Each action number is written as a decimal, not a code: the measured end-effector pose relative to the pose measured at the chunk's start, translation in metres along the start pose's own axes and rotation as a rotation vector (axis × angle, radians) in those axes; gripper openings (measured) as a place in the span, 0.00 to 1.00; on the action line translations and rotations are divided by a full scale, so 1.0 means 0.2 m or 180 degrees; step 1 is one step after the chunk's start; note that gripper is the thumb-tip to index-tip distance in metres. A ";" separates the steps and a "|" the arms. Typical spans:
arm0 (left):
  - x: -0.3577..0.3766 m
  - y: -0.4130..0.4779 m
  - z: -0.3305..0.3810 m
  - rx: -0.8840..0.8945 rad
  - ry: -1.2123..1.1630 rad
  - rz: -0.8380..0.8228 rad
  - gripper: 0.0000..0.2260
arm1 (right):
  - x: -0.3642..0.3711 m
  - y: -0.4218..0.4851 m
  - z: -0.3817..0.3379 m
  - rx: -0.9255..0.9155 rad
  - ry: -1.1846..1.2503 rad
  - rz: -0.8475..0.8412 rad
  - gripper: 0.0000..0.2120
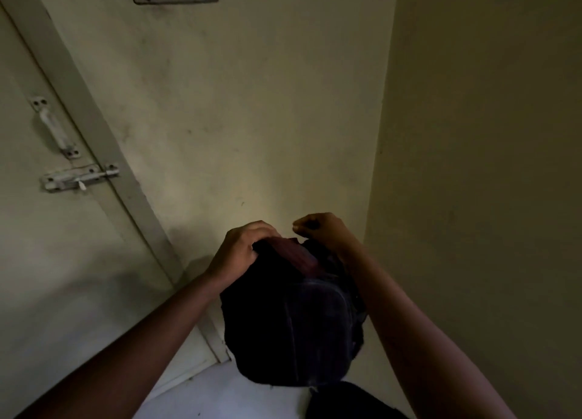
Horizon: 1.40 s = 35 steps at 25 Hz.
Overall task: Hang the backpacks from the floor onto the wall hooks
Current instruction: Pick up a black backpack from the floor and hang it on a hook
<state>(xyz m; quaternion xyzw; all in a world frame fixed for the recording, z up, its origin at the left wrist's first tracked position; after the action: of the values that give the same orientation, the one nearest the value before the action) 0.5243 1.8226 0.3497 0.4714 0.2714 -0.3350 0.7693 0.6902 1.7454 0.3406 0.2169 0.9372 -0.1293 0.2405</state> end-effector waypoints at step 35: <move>0.00 0.30 -0.14 -0.1678 -0.1507 -0.0030 0.12 | -0.11 0.21 -0.27 -0.0944 0.1931 0.0045 0.03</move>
<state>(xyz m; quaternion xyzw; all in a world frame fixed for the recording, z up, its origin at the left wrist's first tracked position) 0.5666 1.8685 0.3702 0.1647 0.1648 -0.3570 0.9046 0.7067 1.7928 0.3923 0.2147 0.9732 0.0806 -0.0195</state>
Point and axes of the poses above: each hand's wrist, its own y-axis towards the middle knuckle, its own x-axis out of the palm, z = x × y, the point moved 3 cm from there along y, towards the middle knuckle, and after that the axes turned 6 degrees about x, right-handed, at the moved point
